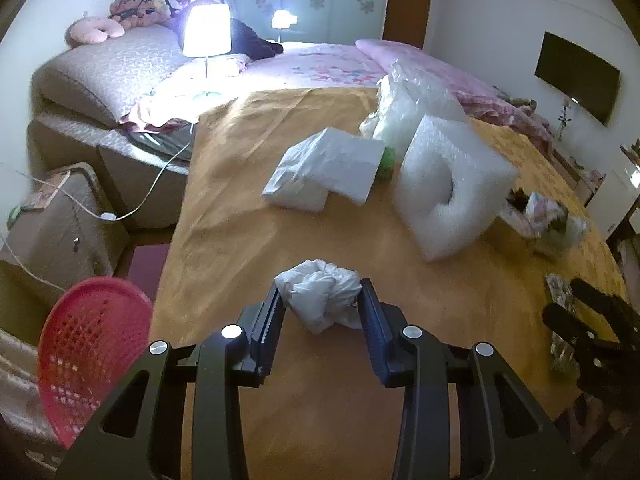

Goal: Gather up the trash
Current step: 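Grasp the white crumpled tissue with the left tool, then grasp the silver blister pack with right tool while left tool holds tissue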

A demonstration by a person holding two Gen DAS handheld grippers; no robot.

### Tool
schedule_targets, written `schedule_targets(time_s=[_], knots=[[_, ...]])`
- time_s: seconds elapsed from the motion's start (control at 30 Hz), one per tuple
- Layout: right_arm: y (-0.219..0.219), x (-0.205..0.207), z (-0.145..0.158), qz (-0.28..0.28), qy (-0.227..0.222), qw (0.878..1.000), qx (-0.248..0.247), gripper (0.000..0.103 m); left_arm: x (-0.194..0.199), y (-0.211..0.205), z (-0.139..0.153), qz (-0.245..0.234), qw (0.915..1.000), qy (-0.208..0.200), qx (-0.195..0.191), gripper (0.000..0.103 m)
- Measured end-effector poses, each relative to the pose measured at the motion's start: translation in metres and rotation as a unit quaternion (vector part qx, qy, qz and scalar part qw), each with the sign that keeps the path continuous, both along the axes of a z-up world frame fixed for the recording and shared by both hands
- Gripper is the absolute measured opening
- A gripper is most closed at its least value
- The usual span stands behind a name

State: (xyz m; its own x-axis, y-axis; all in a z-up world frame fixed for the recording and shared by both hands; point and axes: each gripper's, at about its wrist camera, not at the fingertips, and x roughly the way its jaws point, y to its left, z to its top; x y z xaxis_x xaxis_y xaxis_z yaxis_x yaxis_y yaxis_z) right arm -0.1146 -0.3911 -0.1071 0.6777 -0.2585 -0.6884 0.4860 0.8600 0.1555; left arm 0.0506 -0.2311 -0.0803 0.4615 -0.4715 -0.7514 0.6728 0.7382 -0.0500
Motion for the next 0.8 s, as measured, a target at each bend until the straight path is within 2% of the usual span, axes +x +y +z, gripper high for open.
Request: schedule_targets(time_s=[0.33, 0.53, 0.8], knots=[[0.019, 0.018, -0.002, 0.038, 0.009, 0.999, -0.036, 0.079, -0.01, 0.019, 0.0, 0.008, 0.9998, 0.007, -0.017, 0.036], [0.014, 0.023, 0.002, 0.042, 0.001, 0.999, -0.015, 0.079, -0.012, 0.021, -0.003, 0.01, 0.9997, 0.012, -0.019, 0.036], [0.021, 0.007, 0.0, 0.042, 0.016, 0.999, -0.023, 0.079, -0.014, 0.021, -0.005, 0.01, 0.9997, 0.009, -0.019, 0.036]])
